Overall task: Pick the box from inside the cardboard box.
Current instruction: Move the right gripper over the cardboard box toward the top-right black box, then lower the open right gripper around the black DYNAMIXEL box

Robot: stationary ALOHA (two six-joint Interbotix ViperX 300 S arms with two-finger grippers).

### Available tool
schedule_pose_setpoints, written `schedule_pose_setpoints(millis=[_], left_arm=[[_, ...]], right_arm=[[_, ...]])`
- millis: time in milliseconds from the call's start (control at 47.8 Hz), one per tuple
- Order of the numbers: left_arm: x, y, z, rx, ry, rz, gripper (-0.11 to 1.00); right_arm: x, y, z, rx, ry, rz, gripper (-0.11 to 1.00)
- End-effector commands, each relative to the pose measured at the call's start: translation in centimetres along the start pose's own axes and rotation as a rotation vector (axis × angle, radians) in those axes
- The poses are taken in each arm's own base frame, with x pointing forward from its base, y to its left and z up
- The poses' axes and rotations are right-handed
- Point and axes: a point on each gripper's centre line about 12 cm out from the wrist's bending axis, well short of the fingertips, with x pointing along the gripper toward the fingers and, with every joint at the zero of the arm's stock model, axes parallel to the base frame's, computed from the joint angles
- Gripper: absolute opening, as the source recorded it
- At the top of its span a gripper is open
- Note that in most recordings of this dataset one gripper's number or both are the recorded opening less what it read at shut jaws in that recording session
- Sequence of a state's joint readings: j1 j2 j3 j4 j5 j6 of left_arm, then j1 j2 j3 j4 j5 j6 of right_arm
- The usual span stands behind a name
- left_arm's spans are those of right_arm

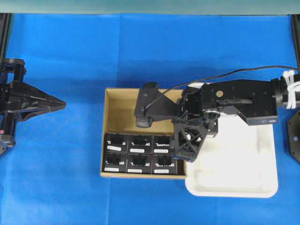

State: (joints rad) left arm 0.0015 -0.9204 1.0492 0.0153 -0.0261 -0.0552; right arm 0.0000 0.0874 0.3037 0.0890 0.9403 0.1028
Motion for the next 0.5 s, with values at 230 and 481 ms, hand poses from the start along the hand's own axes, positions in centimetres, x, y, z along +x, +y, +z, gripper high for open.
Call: schedule_pose_setpoints(millis=[230, 481], left_arm=[[0.1, 0.0, 1.0, 0.0, -0.025, 0.0, -0.06], [0.1, 0.0, 0.8, -0.008, -0.018, 0.001, -0.06]], right_arm=[[1.6, 0.2, 0.7, -0.099, -0.047, -0.02, 0.97], [2.1, 0.6, 1.3, -0.114, -0.061, -0.019, 0.97]])
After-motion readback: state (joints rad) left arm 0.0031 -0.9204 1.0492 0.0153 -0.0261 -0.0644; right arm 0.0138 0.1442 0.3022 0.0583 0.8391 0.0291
